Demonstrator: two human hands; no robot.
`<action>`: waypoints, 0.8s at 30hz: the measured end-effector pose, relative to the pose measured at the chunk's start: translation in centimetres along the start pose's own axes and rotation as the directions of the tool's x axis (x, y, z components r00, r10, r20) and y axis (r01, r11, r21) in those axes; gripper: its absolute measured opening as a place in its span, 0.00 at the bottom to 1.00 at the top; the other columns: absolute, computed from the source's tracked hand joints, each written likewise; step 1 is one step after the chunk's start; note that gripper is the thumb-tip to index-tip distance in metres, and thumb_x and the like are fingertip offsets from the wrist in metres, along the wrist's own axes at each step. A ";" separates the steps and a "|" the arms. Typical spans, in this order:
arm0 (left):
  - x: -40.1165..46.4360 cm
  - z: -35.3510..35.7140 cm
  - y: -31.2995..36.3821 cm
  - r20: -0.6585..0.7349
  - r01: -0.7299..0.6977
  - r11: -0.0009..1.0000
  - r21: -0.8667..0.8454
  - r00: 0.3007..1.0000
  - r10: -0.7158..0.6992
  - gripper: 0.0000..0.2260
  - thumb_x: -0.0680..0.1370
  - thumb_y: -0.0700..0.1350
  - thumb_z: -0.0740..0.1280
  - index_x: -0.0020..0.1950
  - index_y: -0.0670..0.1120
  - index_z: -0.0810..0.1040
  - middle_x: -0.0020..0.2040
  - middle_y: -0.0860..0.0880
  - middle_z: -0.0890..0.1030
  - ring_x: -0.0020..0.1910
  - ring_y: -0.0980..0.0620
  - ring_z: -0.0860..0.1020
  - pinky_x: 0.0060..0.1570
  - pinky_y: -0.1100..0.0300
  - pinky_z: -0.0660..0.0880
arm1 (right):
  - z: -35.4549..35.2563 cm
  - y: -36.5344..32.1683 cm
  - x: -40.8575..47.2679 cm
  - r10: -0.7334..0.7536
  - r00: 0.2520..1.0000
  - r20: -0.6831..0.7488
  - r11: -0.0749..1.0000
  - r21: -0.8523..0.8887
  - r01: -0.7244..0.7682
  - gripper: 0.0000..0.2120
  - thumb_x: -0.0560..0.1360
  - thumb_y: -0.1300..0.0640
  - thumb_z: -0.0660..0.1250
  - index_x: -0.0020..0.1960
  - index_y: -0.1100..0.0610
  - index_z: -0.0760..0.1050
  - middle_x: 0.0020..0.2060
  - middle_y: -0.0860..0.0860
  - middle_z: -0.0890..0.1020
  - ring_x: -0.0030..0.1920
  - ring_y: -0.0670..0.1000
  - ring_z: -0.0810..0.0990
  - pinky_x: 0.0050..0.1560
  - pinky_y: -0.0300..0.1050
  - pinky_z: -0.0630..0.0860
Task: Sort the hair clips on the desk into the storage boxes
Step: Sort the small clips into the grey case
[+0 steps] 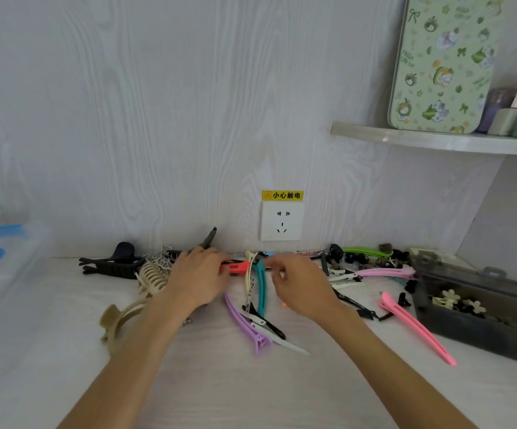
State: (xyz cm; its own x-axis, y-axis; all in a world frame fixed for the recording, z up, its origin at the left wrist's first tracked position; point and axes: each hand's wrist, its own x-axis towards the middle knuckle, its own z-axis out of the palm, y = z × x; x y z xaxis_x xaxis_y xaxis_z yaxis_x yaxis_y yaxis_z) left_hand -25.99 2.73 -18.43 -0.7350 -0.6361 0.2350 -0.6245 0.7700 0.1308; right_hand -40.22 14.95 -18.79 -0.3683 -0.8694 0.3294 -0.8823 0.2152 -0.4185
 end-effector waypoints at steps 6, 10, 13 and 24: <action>-0.4 -0.6 -1.8 -0.011 0.173 0.976 -0.132 0.984 -0.176 0.12 0.74 0.51 0.60 0.39 0.51 0.83 0.41 0.50 0.82 0.44 0.47 0.79 0.44 0.56 0.74 | 2.3 -1.1 3.5 -0.142 0.975 0.171 0.990 0.008 0.143 0.21 0.79 0.62 0.53 0.69 0.49 0.67 0.64 0.53 0.74 0.64 0.55 0.70 0.61 0.53 0.70; -0.8 -1.0 -2.2 -0.025 0.222 0.971 -0.088 0.974 -0.225 0.10 0.70 0.56 0.66 0.33 0.53 0.81 0.37 0.52 0.82 0.41 0.49 0.80 0.39 0.59 0.71 | 3.5 -1.3 4.9 -0.128 0.976 0.179 0.988 -0.067 0.142 0.18 0.78 0.53 0.60 0.67 0.45 0.69 0.57 0.52 0.75 0.60 0.55 0.71 0.52 0.48 0.69; -0.9 -1.0 -2.3 -0.008 0.212 0.975 -0.069 0.977 -0.213 0.10 0.69 0.53 0.69 0.50 0.59 0.81 0.51 0.56 0.82 0.52 0.51 0.79 0.50 0.58 0.73 | 3.5 -1.3 5.3 -0.103 0.954 0.280 0.970 -0.184 0.158 0.23 0.75 0.52 0.64 0.69 0.44 0.66 0.60 0.53 0.72 0.62 0.55 0.68 0.53 0.49 0.68; 0.5 -2.7 -0.9 -0.028 0.073 0.857 -0.509 0.995 -0.101 0.18 0.76 0.35 0.59 0.56 0.55 0.80 0.59 0.55 0.79 0.57 0.54 0.77 0.49 0.59 0.72 | -5.7 5.8 1.4 0.157 0.988 0.006 0.987 0.043 -0.157 0.16 0.77 0.65 0.58 0.55 0.53 0.80 0.56 0.50 0.81 0.57 0.51 0.79 0.57 0.45 0.74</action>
State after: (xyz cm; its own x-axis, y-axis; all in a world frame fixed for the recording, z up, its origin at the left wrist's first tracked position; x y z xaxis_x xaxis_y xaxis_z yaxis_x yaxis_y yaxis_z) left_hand -25.09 1.83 -15.85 -0.6606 -0.7088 0.2476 -0.4543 0.6399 0.6198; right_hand -47.56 17.52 -15.93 -0.5004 -0.8275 0.2546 -0.8002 0.3299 -0.5008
